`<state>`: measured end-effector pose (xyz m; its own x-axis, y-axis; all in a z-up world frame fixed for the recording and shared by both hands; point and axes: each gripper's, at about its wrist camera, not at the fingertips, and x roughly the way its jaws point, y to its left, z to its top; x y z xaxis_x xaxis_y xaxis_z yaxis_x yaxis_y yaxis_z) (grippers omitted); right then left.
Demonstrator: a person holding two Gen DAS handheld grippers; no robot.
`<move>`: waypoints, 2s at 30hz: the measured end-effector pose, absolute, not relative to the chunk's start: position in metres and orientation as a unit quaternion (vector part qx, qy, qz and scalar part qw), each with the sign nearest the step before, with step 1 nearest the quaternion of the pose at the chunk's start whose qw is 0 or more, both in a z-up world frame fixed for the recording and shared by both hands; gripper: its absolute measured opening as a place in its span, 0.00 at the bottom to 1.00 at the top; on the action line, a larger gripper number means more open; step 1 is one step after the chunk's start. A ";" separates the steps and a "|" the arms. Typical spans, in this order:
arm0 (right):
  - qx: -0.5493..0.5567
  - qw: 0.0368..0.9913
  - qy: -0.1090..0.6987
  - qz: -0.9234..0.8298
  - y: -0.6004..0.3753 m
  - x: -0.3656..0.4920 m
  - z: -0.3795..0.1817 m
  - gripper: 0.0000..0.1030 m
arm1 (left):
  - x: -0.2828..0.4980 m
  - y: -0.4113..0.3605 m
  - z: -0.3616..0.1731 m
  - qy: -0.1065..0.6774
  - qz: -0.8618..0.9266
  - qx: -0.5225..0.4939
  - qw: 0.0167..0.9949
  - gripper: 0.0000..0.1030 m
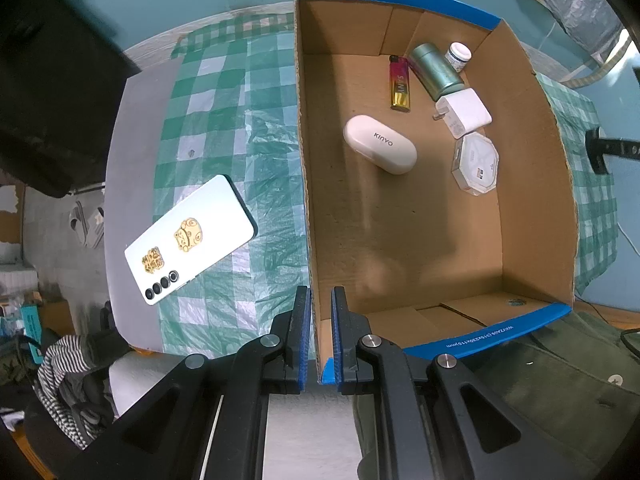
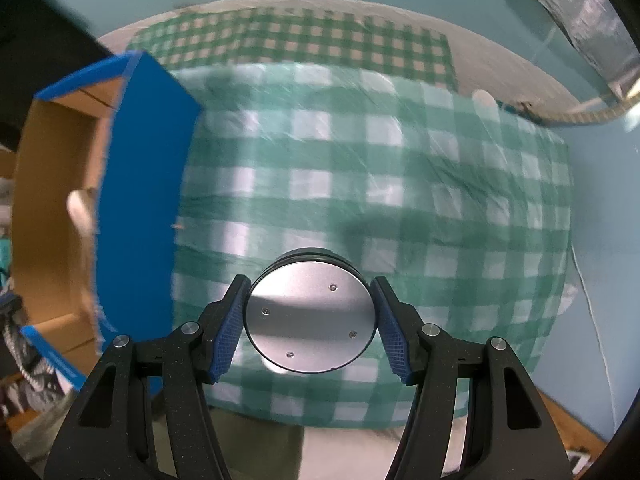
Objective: Organize rigid objects
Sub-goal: 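Lift the round puck with the right tool and carry it over the box, then open the right tool to drop the round puck into the box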
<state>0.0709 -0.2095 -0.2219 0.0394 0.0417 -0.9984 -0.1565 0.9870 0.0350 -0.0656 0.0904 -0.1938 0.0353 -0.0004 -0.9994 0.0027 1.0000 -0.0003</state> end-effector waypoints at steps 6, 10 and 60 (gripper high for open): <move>-0.064 0.730 0.673 0.103 -0.186 0.076 -0.194 0.60 | -0.066 0.090 -0.194 0.695 -0.001 0.001 0.719 0.09; -0.089 0.735 0.660 0.127 -0.166 0.082 -0.177 0.60 | -0.066 0.091 -0.194 0.695 -0.001 0.001 0.719 0.09; -0.247 0.673 0.648 0.256 -0.013 0.100 -0.242 0.60 | -0.067 0.093 -0.194 0.694 0.000 -0.006 0.720 0.09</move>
<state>0.1004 -0.0132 -0.2416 0.0288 0.0244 -0.9993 -0.6655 0.7464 -0.0009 -0.0673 0.0929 -0.1939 0.0365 -0.0086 -0.9993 -0.0084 0.9999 -0.0089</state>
